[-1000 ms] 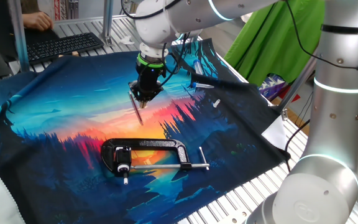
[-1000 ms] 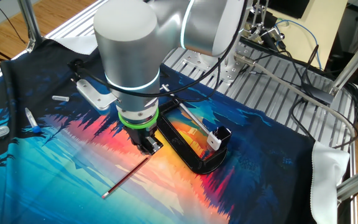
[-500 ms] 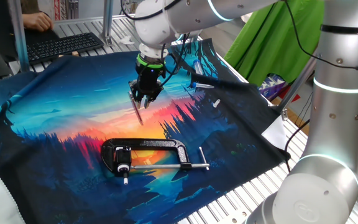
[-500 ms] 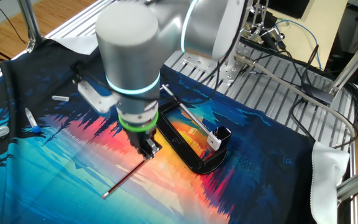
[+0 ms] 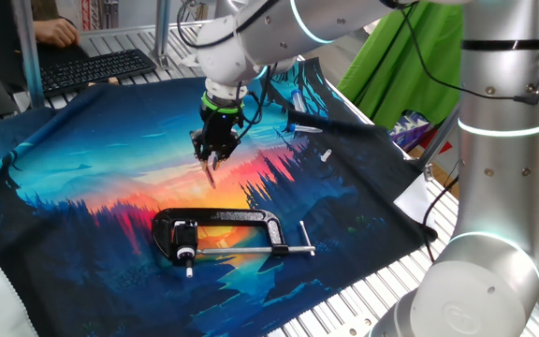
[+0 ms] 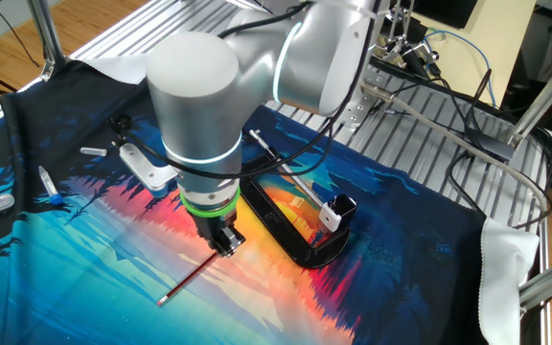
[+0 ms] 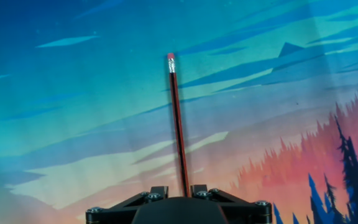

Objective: Insert the pencil into the pencil sharpener

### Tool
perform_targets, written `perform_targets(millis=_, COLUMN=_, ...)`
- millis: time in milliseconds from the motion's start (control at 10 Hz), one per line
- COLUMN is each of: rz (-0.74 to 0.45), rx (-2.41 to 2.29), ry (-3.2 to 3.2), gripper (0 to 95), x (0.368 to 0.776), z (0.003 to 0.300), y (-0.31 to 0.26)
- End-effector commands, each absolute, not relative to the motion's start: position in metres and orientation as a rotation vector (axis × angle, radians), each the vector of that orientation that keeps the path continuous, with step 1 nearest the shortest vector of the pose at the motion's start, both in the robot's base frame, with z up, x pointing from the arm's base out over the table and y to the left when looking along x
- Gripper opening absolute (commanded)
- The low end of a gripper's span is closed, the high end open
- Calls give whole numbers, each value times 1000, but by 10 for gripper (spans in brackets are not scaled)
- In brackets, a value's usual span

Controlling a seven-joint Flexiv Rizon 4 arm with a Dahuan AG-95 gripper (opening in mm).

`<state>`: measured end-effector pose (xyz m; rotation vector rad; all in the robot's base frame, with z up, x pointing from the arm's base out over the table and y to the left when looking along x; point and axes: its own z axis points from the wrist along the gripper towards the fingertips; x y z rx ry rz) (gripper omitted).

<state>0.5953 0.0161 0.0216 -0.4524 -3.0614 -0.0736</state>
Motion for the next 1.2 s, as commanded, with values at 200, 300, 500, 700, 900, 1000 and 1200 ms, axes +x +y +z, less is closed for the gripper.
perform_targets(millis=200, rz=-80, rx=-468, ry=-3059, gripper=190, x=600, z=16, y=10)
perform_targets(millis=300, rz=-89, rx=-493, ry=-3056, gripper=190, x=601, z=14, y=9)
perform_targets(millis=500, rz=-93, rx=-517, ry=-3052, gripper=190, x=602, z=11, y=9)
perform_targets(millis=700, rz=-94, rx=-519, ry=-3052, gripper=190, x=602, z=9, y=9)
perform_targets(millis=900, rz=-99, rx=-515, ry=-3054, gripper=190, x=603, z=6, y=10)
perform_targets(millis=1000, rz=-99, rx=-511, ry=-3055, gripper=190, x=603, z=5, y=10)
perform_targets(millis=1200, rz=-102, rx=-505, ry=-3059, gripper=190, x=604, z=3, y=10)
